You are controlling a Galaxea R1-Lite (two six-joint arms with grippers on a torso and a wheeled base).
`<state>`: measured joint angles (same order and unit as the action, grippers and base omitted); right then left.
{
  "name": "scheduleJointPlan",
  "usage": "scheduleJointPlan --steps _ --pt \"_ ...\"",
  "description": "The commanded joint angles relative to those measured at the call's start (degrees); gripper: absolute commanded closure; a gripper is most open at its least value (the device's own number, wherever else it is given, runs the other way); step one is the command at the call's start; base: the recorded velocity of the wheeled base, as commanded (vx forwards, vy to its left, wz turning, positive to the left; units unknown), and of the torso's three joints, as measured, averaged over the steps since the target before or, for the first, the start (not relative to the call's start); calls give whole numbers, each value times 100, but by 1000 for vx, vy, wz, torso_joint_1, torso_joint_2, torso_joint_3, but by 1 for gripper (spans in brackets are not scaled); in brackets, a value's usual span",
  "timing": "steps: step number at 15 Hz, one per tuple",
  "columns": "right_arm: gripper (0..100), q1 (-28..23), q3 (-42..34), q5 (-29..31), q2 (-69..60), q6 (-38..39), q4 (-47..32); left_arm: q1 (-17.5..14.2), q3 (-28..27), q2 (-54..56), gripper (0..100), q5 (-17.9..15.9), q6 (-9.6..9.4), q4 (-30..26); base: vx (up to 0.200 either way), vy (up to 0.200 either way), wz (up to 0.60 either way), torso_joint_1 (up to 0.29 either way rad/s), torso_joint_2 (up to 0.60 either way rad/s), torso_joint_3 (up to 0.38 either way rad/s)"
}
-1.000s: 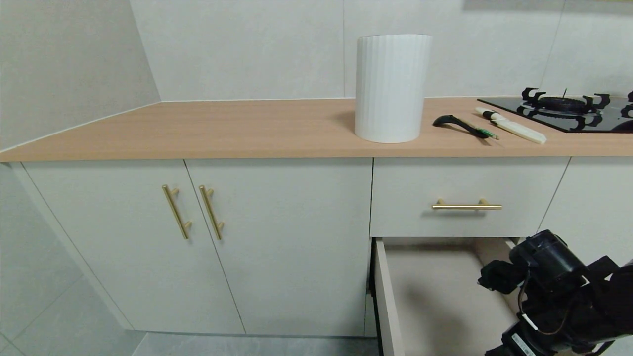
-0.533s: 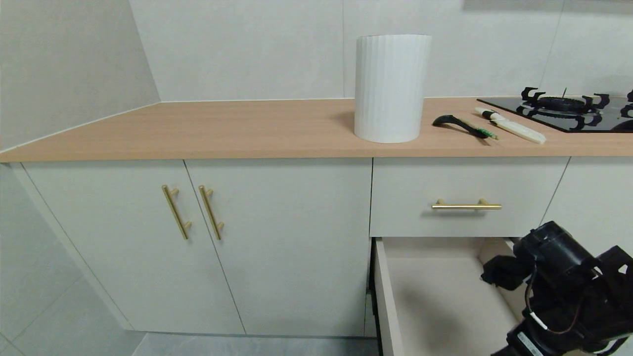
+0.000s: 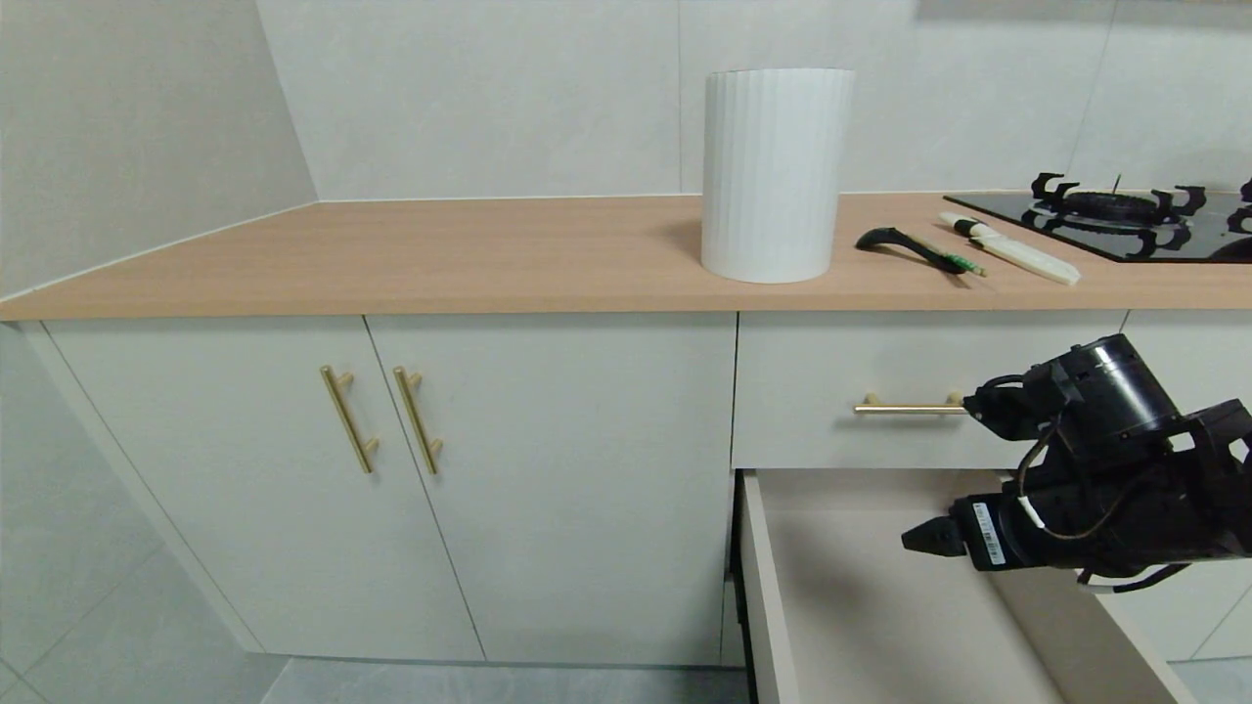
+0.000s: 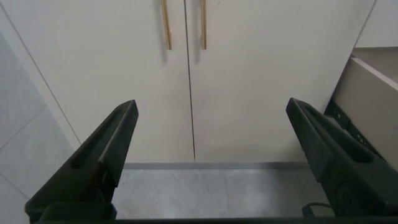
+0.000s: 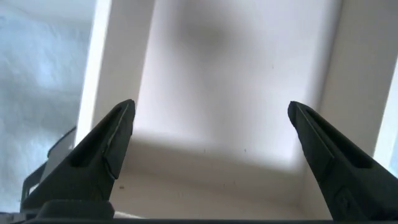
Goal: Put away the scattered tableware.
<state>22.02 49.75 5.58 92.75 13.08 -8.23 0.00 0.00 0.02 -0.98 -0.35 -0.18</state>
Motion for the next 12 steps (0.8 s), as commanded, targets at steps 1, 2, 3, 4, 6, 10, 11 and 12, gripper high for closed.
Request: scheduleJointPlan --steps 1,2,3,4,6,10,11,12 --pt "0 -13 -9 13 7 -7 58 0 0 -2 0 1 0 1 0 0 0 0 0 0" --pt "0 -13 -18 31 -2 -16 58 0 0 -2 0 1 0 1 0 0 0 0 0 0" --pt "0 -13 -9 48 15 -16 67 9 0 -2 0 1 0 1 0 0 0 0 0 0" --pt "0 -13 -9 48 24 -16 58 9 -9 -2 0 1 0 1 0 0 0 36 -217 -183" --pt "0 -13 -18 66 59 -16 58 0 0 -2 0 1 0 1 0 0 0 83 -256 -269" --pt "0 -13 -27 92 42 -25 58 9 0 -2 0 1 0 1 0 0 0 118 -452 -309" --pt "0 -13 -27 92 33 -25 58 0 0 -2 0 1 0 1 0 0 0 154 -496 -300" --pt "0 -13 -27 92 24 -25 58 0 0 -2 0 1 0 1 0 0 0 168 -476 -290"
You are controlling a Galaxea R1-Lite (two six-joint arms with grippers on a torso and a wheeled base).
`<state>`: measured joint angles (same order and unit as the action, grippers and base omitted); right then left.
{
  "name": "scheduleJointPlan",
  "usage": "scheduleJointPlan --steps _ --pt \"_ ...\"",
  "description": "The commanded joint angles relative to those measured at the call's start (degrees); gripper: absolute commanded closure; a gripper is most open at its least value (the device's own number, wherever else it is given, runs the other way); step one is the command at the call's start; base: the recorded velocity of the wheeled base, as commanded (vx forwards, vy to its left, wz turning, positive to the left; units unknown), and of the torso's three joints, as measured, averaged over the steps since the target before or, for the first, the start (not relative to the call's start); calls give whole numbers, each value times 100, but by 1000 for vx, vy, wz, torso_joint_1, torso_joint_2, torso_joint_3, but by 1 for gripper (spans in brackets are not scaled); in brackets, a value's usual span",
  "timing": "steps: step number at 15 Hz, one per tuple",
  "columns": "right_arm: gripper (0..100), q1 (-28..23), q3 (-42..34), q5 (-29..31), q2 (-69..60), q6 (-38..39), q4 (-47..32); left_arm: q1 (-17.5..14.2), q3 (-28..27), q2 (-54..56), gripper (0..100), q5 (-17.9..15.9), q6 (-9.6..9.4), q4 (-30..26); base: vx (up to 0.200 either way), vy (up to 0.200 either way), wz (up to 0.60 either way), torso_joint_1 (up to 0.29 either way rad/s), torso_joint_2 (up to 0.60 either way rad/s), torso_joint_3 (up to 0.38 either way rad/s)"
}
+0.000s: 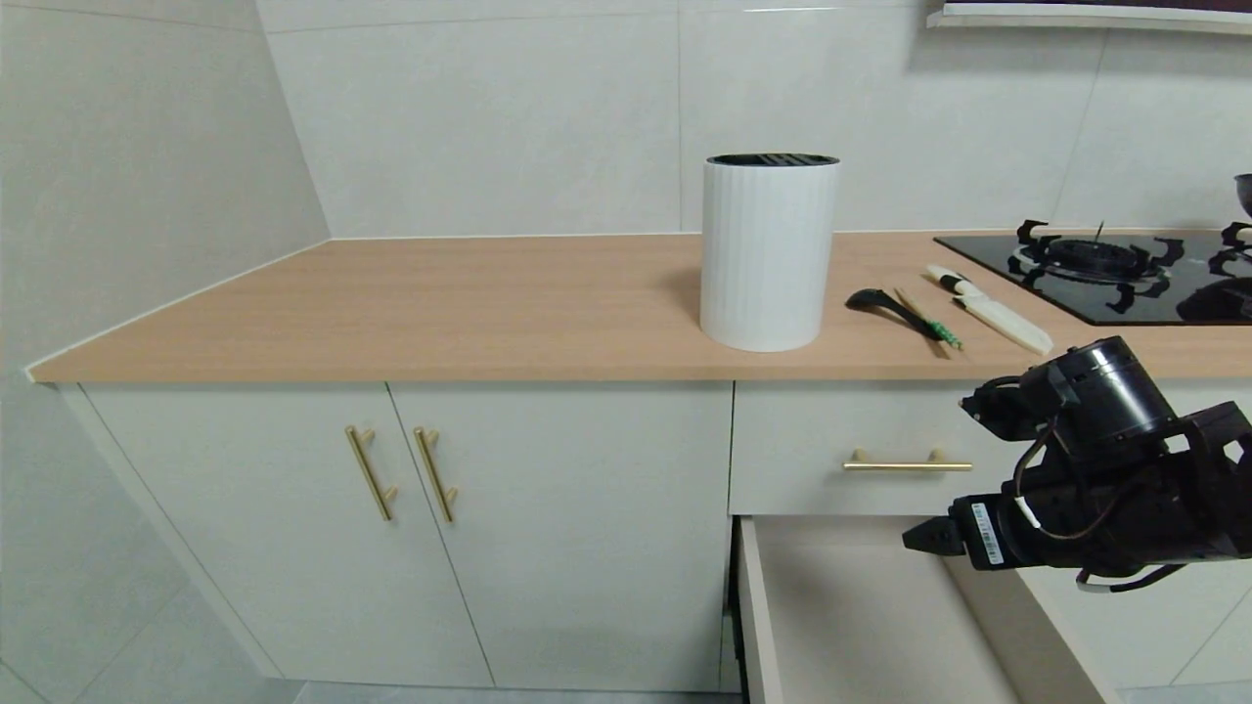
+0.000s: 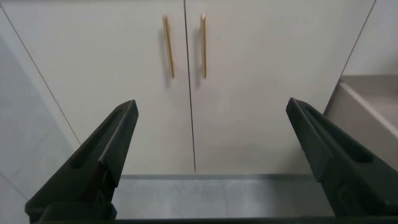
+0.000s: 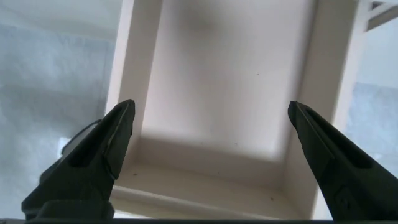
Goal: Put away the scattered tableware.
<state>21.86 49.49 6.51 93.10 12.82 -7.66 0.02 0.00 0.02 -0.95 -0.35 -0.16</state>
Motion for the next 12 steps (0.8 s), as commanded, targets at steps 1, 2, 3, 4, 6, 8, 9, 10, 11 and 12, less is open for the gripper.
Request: scheduleJointPlan --steps 1,2,3,4,6,8,9,10,11,12 --pt "0 3 -1 -1 -11 1 1 -2 0 -2 0 -2 0 -2 0 0 0 173 -481 -305" --pt "0 3 -1 -1 -11 1 1 -2 0 -2 0 -2 0 -2 0 0 0 183 -466 -295" --pt "0 3 -1 -1 -20 1 1 -2 0 -2 0 -2 0 -2 0 0 0 183 -486 -290" --pt "0 3 -1 -1 -20 1 1 -2 0 -2 0 -2 0 -2 0 0 0 173 -466 -295" --pt "0 3 -1 -1 -20 1 1 6 0 -2 0 -2 0 -2 0 0 0 176 -444 -269" --pt "0 3 16 17 -99 1 27 -2 0 -2 0 -2 0 -2 0 0 0 73 -166 -105" --pt "0 3 69 52 -152 -8 98 -2 0 -2 0 -2 0 -2 0 0 0 32 -80 -51" --pt "0 3 104 70 -169 -17 150 -2 0 -2 0 -2 0 -2 0 0 0 0 0 0" --pt "0 -24 509 158 -248 -61 352 -2 0 -2 0 -2 0 -2 0 0 0 0 0 0" --pt "0 -120 869 149 -178 -175 326 -2 0 -2 0 -2 0 -2 0 0 0 0 0 0"
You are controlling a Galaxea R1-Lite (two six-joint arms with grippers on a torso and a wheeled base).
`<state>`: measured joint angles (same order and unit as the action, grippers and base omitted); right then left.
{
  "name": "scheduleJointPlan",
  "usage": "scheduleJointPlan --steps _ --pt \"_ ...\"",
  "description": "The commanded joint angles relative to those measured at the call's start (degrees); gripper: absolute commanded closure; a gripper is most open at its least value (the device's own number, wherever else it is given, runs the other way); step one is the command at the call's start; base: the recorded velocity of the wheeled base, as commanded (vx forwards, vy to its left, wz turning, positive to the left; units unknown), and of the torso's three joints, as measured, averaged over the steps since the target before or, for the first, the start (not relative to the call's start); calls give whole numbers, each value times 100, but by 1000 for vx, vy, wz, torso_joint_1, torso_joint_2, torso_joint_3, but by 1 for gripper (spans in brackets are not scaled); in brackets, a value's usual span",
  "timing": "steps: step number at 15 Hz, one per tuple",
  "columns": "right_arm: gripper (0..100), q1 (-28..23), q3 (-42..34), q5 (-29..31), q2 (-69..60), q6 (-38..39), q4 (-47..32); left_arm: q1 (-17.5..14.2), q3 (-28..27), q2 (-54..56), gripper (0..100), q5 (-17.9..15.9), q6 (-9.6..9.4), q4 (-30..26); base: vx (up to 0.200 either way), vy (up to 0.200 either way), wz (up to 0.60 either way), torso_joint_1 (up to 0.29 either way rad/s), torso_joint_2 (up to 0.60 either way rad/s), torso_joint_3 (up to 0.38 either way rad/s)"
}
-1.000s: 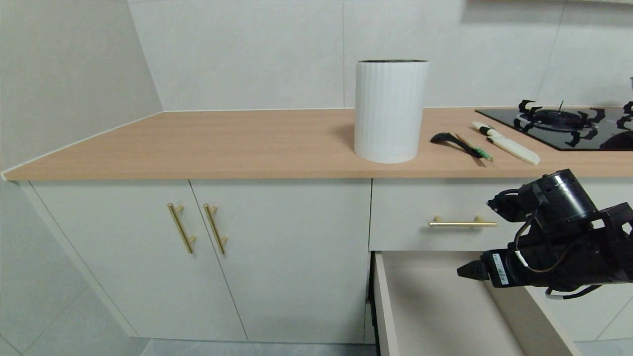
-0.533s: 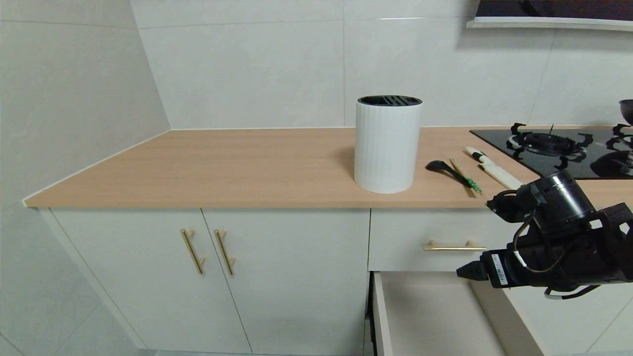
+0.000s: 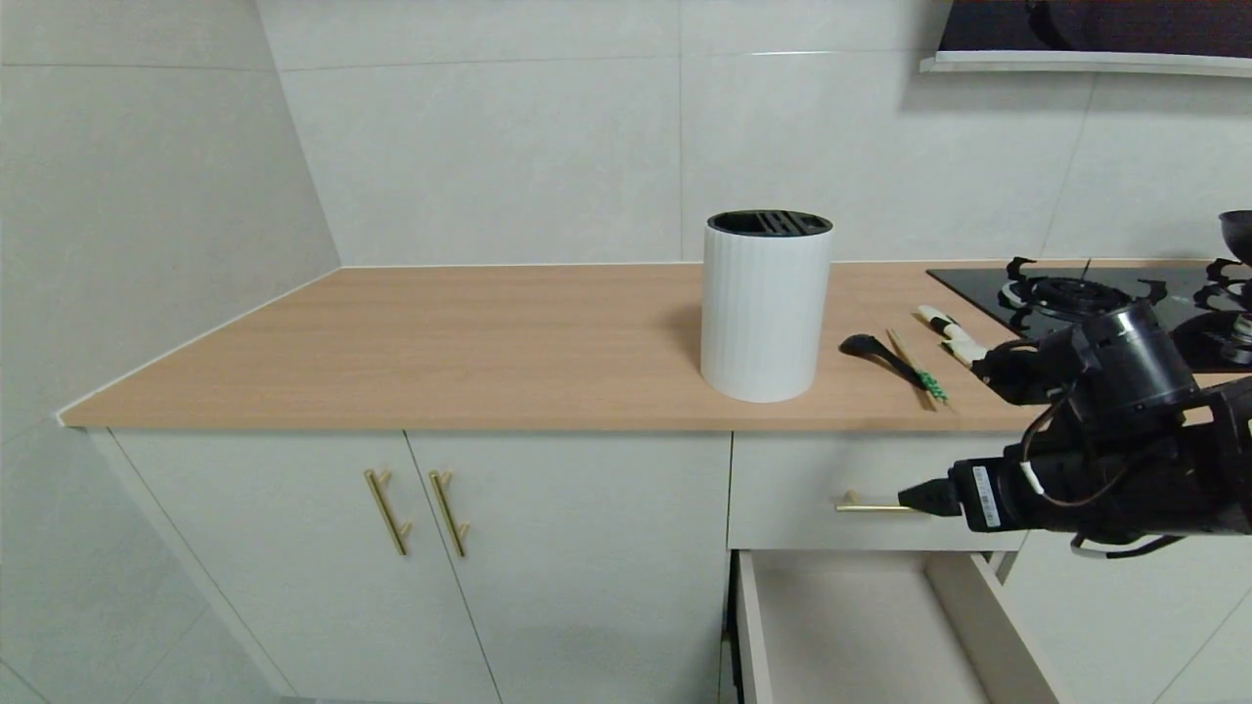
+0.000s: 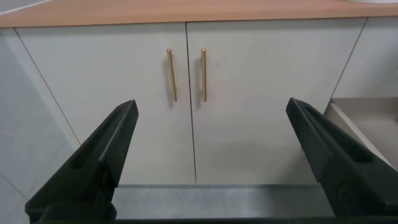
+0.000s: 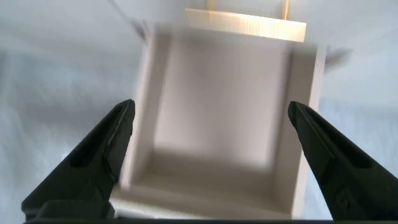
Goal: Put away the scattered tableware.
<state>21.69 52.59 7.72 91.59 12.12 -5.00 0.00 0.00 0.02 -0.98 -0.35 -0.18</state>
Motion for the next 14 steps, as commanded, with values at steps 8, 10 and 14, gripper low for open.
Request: scheduleJointPlan --steps 8,10,14 --pt "0 -701 2177 142 1212 -201 -71 0 0 -2 0 1 0 1 0 0 0 0 0 0" --pt "0 -868 2405 178 1458 -183 -98 0 0 -2 0 1 0 1 0 0 0 0 0 0" --pt "0 -877 2581 450 1933 -148 -54 0 0 -2 0 1 0 1 0 0 0 0 0 0"
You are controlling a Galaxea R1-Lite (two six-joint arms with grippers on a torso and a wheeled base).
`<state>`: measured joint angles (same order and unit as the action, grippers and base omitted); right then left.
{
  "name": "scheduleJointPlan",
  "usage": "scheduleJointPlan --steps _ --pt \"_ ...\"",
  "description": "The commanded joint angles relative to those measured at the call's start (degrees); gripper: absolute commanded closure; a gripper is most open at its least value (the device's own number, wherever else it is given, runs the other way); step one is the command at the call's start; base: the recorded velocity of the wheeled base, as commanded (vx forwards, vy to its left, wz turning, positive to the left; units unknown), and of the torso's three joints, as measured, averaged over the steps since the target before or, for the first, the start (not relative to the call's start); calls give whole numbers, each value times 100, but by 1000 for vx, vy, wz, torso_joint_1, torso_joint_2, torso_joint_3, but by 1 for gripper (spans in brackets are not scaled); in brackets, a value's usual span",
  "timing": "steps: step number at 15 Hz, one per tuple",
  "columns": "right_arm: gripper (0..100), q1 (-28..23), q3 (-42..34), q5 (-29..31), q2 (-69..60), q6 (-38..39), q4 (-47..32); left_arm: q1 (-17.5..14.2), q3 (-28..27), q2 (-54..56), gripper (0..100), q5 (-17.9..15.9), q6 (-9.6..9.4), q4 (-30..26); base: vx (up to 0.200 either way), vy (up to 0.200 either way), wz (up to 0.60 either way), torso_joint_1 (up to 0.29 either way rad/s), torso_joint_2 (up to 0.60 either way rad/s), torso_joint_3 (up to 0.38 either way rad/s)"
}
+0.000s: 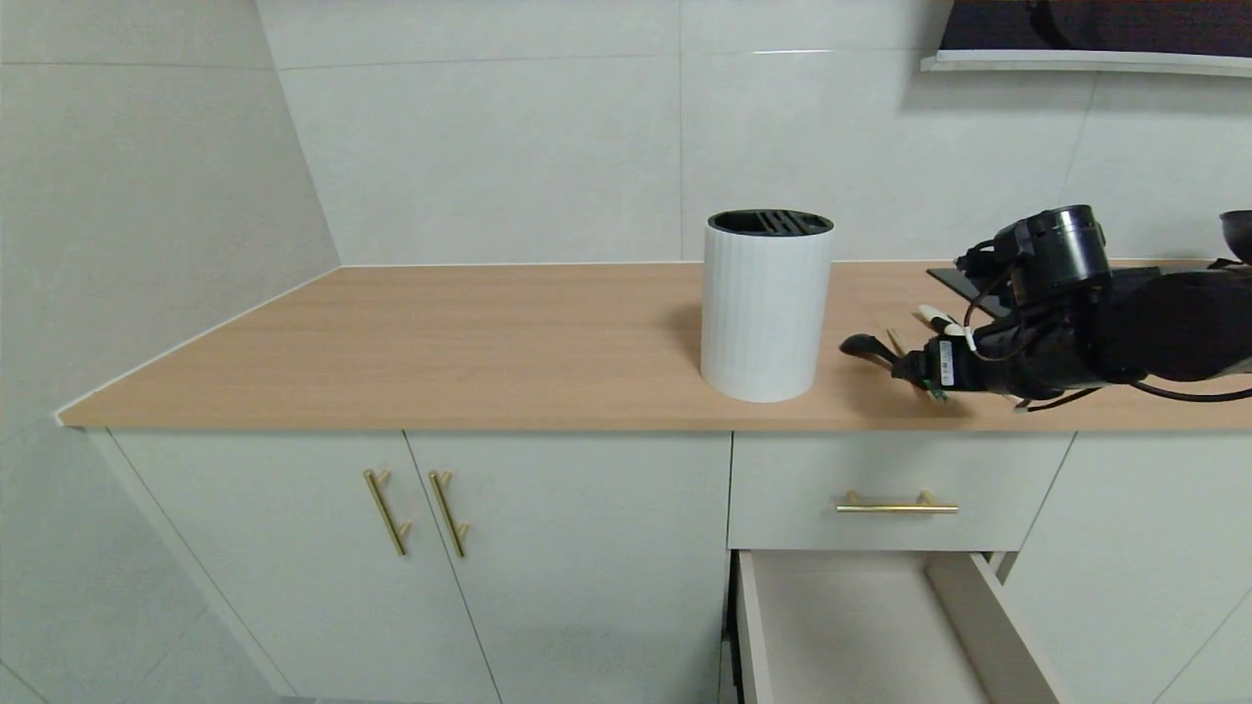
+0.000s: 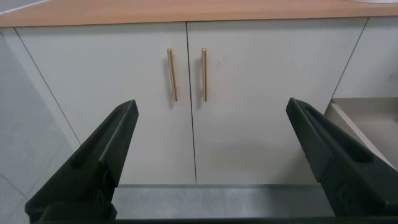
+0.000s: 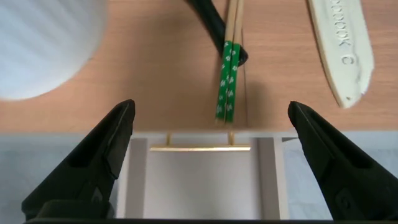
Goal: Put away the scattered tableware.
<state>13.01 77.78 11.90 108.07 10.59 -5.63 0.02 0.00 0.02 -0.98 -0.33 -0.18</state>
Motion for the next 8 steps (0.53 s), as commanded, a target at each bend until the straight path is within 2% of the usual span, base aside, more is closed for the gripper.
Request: scheduleJointPlan --steps 1,7,8 --pt "0 -26 106 41 390 4 27 -2 0 -2 0 1 -2 1 0 0 0 0 0 0" --pt "0 -141 212 111 645 -5 27 6 0 -2 0 1 -2 1 0 0 0 0 0 0" --pt "100 -158 212 111 663 -5 27 -2 0 -2 0 1 -2 1 0 0 0 0 0 0"
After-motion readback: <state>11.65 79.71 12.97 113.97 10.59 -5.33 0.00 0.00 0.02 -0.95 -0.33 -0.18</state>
